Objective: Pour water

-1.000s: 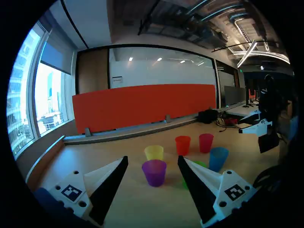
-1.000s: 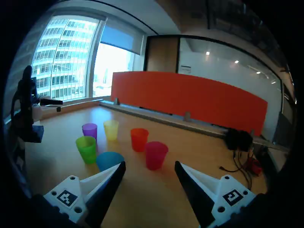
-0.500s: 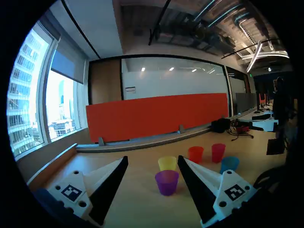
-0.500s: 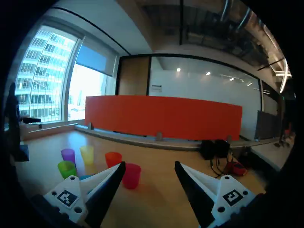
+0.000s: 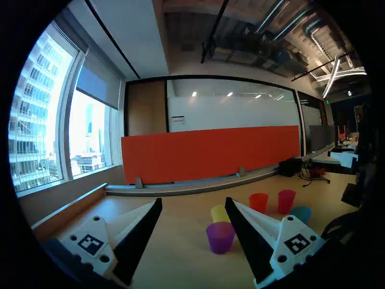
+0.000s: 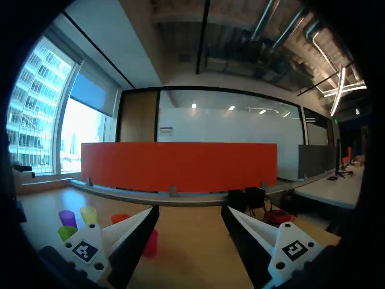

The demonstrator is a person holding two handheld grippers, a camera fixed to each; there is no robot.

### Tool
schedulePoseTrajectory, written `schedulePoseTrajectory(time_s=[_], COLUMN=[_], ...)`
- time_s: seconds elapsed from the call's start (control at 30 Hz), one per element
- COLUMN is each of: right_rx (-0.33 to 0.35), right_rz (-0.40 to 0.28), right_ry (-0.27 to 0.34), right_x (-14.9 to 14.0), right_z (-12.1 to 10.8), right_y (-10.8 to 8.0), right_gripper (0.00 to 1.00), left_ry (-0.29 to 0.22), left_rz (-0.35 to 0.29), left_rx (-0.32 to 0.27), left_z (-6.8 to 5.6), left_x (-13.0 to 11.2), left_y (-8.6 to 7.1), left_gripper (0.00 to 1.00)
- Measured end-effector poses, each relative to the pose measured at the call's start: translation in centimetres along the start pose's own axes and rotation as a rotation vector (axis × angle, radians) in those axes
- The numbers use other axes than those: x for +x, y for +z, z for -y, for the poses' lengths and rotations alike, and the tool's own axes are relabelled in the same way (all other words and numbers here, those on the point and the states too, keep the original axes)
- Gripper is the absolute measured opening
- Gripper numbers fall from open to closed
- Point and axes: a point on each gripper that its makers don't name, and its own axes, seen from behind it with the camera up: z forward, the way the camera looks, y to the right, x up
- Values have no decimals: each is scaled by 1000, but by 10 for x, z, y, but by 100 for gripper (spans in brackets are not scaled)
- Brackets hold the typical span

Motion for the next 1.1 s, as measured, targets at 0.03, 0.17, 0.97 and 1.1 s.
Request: schedulePoseTrajectory(time_s=[0.03,0.17,0.97,1.1], right_rx=[1,11,-23,-31], right_rz=[0,7,8,12], right_ry=[8,22,-15,-10], right_x=[0,-3,-4,-3], right_z=[1,3,-8,-12], right_y=[0,-2,-10,-10], right_gripper=[100,100,100,100], left_ry=[-1,-7,-16,-2], left_rz=[1,6,2,0], left_rx=[1,1,55,76], left_z=[0,1,10,12], left_x=[-1,-2,-32,-37], left_y=[1,2,9,9], left_gripper=[97,97,97,97])
